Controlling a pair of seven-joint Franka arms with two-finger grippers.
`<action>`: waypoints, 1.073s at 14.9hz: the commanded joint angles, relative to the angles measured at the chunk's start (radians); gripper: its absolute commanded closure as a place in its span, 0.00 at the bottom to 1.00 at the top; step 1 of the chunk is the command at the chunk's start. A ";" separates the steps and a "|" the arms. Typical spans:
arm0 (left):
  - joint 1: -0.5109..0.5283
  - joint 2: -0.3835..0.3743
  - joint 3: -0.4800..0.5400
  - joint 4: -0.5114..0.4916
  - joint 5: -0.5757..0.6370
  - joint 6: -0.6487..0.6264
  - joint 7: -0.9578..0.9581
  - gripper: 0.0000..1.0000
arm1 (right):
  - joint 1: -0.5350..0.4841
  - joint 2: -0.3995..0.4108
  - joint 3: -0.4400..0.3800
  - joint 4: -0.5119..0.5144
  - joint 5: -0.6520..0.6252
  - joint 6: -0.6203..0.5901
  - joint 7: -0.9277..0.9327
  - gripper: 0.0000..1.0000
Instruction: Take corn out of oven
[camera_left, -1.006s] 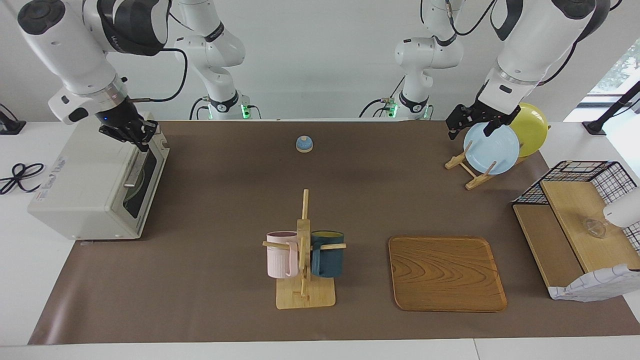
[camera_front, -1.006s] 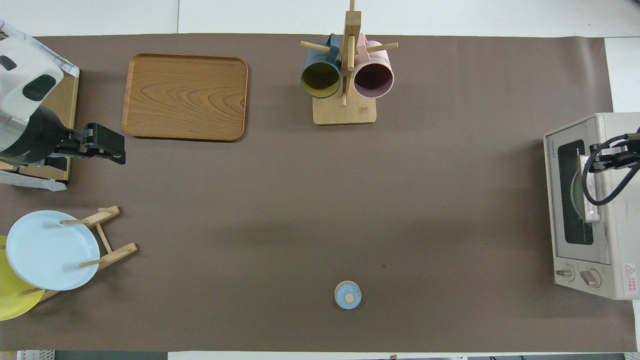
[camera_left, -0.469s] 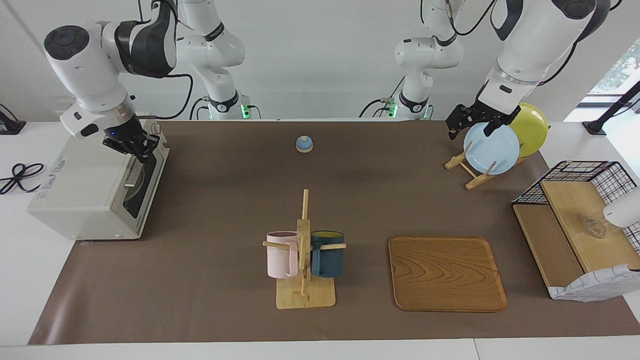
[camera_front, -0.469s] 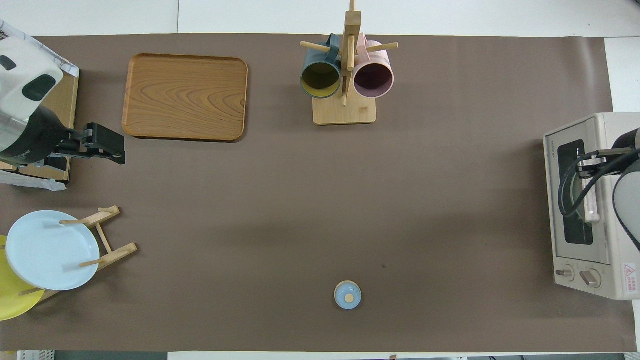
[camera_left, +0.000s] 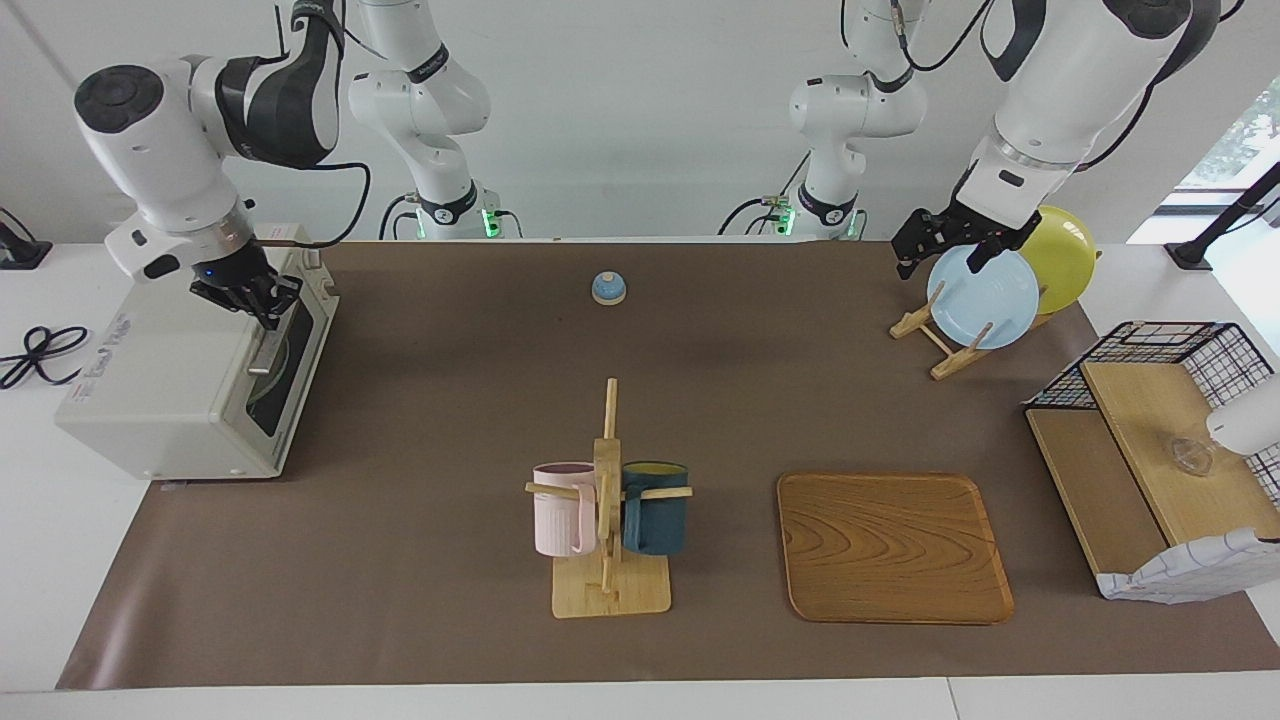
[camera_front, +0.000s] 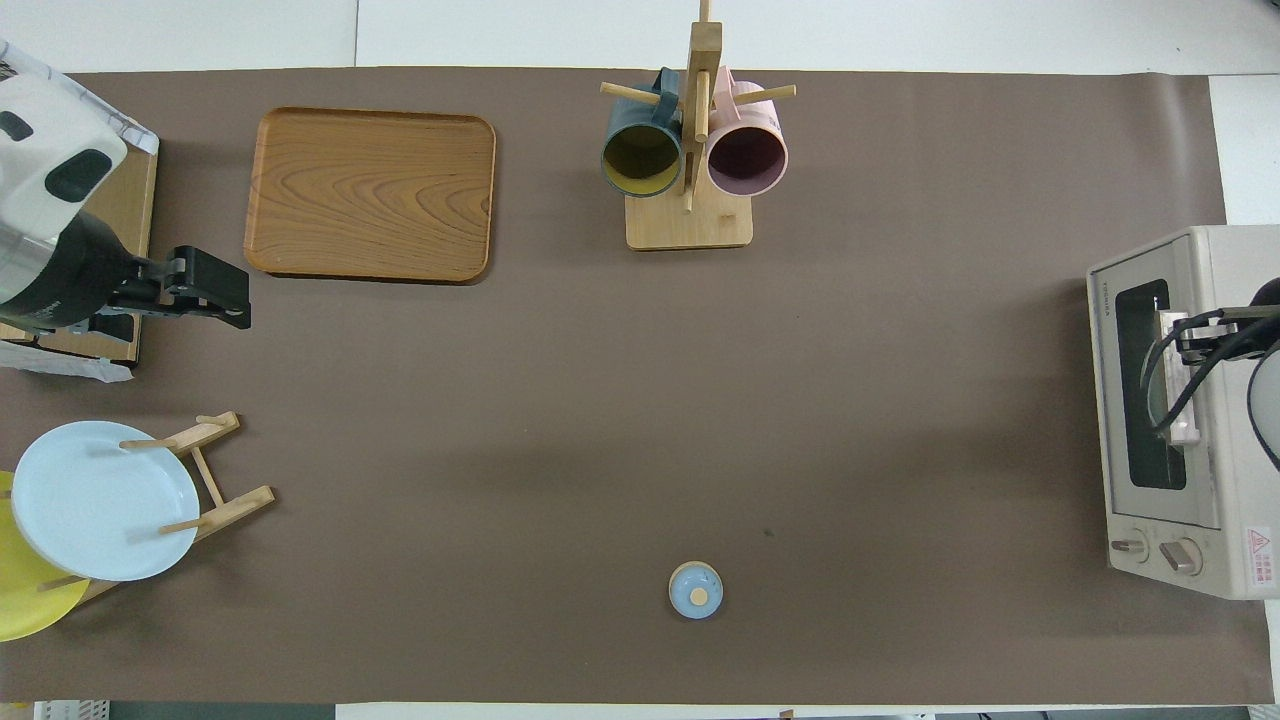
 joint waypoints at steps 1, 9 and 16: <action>0.004 -0.022 -0.002 -0.027 0.008 0.011 0.001 0.00 | -0.020 -0.016 0.003 -0.035 -0.013 0.027 -0.026 1.00; 0.003 -0.022 -0.002 -0.027 0.008 0.018 -0.001 0.00 | -0.037 0.012 0.004 -0.038 -0.013 0.061 -0.019 1.00; -0.008 -0.022 -0.002 -0.027 0.008 0.018 -0.001 0.00 | -0.050 0.013 0.006 -0.085 -0.010 0.098 -0.025 1.00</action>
